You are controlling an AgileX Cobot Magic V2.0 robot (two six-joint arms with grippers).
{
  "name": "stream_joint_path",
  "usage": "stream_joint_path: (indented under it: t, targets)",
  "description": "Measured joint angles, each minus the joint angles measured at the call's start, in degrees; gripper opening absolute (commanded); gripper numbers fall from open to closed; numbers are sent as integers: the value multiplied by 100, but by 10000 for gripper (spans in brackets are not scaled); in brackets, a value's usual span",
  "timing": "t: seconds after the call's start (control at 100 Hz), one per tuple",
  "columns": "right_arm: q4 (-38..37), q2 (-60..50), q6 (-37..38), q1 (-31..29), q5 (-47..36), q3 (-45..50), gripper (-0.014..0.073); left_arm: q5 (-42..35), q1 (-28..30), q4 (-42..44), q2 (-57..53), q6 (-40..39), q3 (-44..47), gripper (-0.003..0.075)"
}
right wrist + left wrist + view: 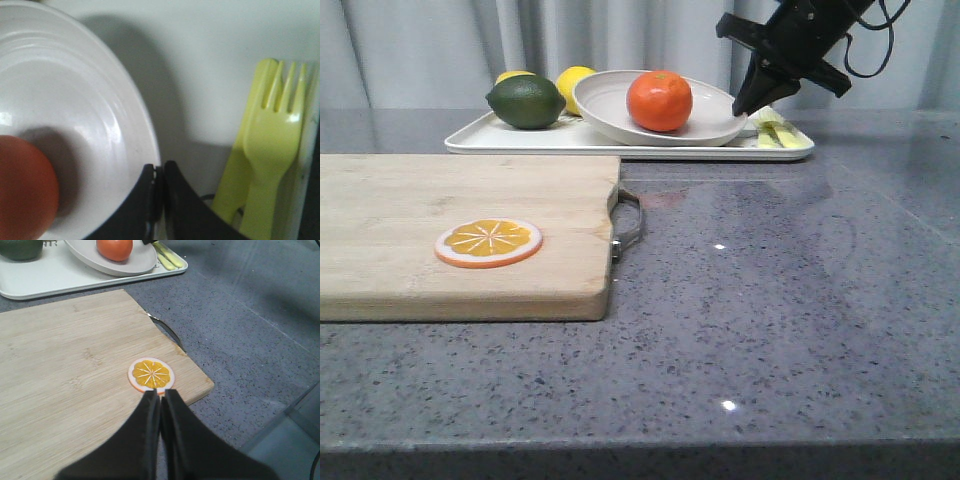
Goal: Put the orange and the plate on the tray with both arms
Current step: 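Open the right gripper and lift it off the plate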
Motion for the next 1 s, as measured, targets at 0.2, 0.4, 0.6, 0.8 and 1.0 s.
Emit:
stream_joint_path:
  t: [0.2, 0.4, 0.6, 0.8, 1.0]
  targets:
    - [33, 0, 10, 0, 0, -10, 134, 0, 0, 0, 0, 0, 0, -20]
    - [48, -90, 8, 0, 25, -10, 133, 0, 0, 0, 0, 0, 0, -20]
    - [-25, -364, 8, 0, 445, -10, 97, 0, 0, -45, 0, 0, 0, -20]
    - [-410, -615, 8, 23, 861, -22, -67, 0, 0, -55, 0, 0, 0, -20]
    - [-646, -885, 13, 98, 929, -22, -67, 0, 0, -58, 0, 0, 0, -20]
